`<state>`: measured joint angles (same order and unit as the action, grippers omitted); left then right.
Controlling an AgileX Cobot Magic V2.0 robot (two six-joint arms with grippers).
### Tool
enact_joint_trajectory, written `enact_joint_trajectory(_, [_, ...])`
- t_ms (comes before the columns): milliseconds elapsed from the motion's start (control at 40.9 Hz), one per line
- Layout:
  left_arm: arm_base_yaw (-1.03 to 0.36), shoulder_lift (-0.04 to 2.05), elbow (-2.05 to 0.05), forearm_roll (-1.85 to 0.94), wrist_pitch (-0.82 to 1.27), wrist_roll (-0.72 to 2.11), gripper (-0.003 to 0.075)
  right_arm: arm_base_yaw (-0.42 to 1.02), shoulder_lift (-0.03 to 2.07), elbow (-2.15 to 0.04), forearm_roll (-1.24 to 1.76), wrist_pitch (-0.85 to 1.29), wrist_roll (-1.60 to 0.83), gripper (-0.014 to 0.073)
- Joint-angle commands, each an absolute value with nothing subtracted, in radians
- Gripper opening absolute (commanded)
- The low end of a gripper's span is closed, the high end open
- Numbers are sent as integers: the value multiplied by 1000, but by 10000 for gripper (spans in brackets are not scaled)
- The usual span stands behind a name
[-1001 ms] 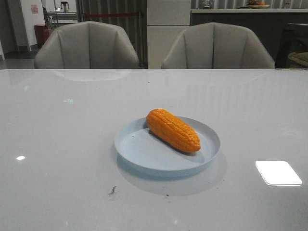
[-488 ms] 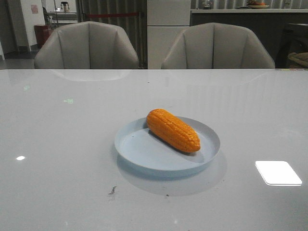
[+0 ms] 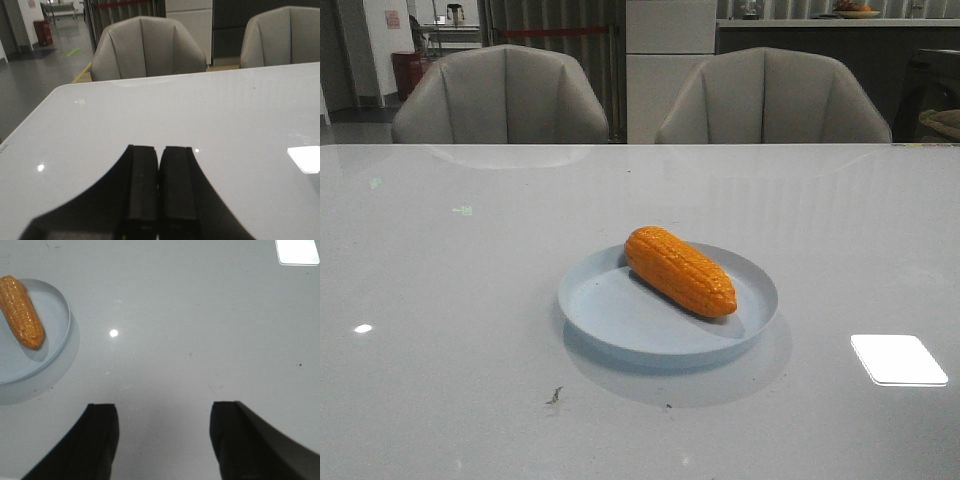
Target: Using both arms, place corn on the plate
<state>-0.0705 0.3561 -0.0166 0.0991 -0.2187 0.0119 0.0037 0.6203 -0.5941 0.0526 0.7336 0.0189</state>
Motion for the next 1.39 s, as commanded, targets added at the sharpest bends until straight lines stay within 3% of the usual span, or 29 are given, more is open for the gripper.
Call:
enact_joint_trajectory(0, [-69, 240, 24, 85, -316, 0, 94, -3, 619, -621, 56, 664, 20, 507])
enact_joint_trajectory(244, [-69, -34, 47, 85, -82, 0, 94, -3, 619, -621, 56, 664, 20, 507])
enact_joint_trajectory(1368, [-69, -26, 47, 85, -80, 0, 94, -3, 602, -593, 49, 640, 20, 507])
